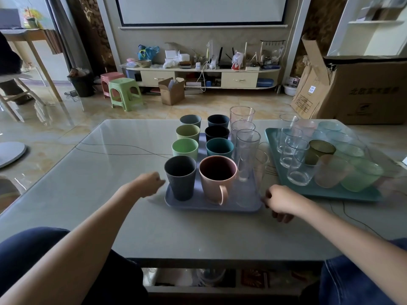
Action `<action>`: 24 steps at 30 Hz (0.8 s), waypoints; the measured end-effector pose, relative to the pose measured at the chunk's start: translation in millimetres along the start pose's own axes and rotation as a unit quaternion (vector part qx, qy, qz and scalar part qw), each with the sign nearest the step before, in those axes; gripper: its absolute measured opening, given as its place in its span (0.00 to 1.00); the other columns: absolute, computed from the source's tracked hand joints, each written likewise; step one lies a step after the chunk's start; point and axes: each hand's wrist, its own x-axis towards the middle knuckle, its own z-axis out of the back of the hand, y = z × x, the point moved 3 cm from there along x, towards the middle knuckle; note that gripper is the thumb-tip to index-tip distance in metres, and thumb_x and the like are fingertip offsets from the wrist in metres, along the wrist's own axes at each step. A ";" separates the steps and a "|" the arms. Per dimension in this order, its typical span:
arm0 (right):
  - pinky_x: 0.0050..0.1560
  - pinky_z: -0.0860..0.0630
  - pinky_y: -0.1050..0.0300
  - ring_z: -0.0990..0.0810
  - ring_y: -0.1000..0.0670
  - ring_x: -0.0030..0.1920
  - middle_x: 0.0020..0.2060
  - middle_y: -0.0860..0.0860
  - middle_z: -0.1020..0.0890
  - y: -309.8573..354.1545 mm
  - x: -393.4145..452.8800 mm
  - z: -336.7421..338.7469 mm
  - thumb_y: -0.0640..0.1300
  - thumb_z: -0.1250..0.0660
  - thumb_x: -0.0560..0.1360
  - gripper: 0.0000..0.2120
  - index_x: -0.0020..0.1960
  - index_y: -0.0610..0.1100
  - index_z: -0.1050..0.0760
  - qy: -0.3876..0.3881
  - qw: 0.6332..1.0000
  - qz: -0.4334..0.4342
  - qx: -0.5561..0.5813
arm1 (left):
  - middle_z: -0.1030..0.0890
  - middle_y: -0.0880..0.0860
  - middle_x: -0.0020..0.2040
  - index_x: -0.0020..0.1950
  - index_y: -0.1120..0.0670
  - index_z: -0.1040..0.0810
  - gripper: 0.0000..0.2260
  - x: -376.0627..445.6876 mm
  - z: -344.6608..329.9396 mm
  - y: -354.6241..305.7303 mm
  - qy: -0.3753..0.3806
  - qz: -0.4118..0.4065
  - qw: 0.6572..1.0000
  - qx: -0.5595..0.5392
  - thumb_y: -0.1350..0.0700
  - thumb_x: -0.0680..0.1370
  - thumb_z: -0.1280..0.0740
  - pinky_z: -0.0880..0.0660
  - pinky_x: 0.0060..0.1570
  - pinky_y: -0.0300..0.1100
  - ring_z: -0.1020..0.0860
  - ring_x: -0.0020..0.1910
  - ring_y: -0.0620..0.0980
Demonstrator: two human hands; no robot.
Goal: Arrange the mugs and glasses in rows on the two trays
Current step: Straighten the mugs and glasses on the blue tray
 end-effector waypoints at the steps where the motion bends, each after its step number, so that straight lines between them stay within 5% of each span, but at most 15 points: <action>1: 0.28 0.21 0.52 0.20 0.43 0.27 0.31 0.40 0.20 -2.1 2.8 -1.7 0.46 0.44 0.80 0.18 0.47 0.31 0.24 -0.002 1.000 -0.003 0.002 | 0.23 0.58 0.45 0.56 0.63 0.26 0.16 0.6 -7.4 -2.5 0.017 -0.018 0.997 0.070 0.52 0.82 0.46 0.31 0.39 0.42 0.24 0.44 0.57; 5: 0.15 0.34 0.66 0.28 0.53 0.17 0.27 0.46 0.24 -4.9 15.8 -16.1 0.47 0.46 0.81 0.17 0.40 0.39 0.29 0.004 1.000 -0.012 -0.023 | 0.21 0.58 0.55 0.58 0.62 0.25 0.14 8.5 -26.7 -7.8 0.014 -0.056 0.985 0.164 0.58 0.81 0.47 0.29 0.53 0.46 0.24 0.57 0.58; 9: 0.13 0.41 0.68 0.33 0.52 0.25 0.28 0.48 0.31 -5.8 27.3 -21.4 0.43 0.45 0.81 0.15 0.36 0.42 0.32 -0.003 1.000 -0.010 -0.010 | 0.23 0.58 0.57 0.54 0.58 0.24 0.12 23.2 -37.1 2.6 -0.026 -0.058 0.982 0.178 0.58 0.78 0.44 0.26 0.52 0.50 0.25 0.55 0.58; 16: 0.24 0.34 0.62 0.24 0.45 0.39 0.41 0.43 0.24 -16.5 46.1 -12.7 0.40 0.41 0.78 0.06 0.46 0.40 0.26 -0.027 0.998 -0.040 -0.028 | 0.26 0.54 0.60 0.57 0.54 0.25 0.12 40.3 -43.6 -13.3 -0.065 -0.036 0.977 0.201 0.59 0.78 0.44 0.35 0.46 0.48 0.29 0.60 0.56; 21: 0.42 0.23 0.53 0.19 0.40 0.52 0.54 0.40 0.21 -21.5 62.9 -3.1 0.37 0.40 0.76 0.12 0.57 0.37 0.24 -0.064 0.993 -0.099 -0.030 | 0.26 0.55 0.61 0.58 0.55 0.24 0.13 57.5 -42.0 -36.8 -0.058 -0.051 0.977 0.200 0.59 0.79 0.45 0.34 0.48 0.50 0.28 0.61 0.55; 24: 0.40 0.25 0.55 0.19 0.40 0.51 0.54 0.40 0.20 -28.1 71.0 0.6 0.37 0.41 0.76 0.12 0.57 0.37 0.25 -0.071 0.991 -0.111 -0.023 | 0.26 0.55 0.61 0.59 0.56 0.24 0.13 63.1 -43.7 -48.3 -0.056 -0.065 0.971 0.225 0.60 0.80 0.45 0.32 0.48 0.51 0.28 0.61 0.55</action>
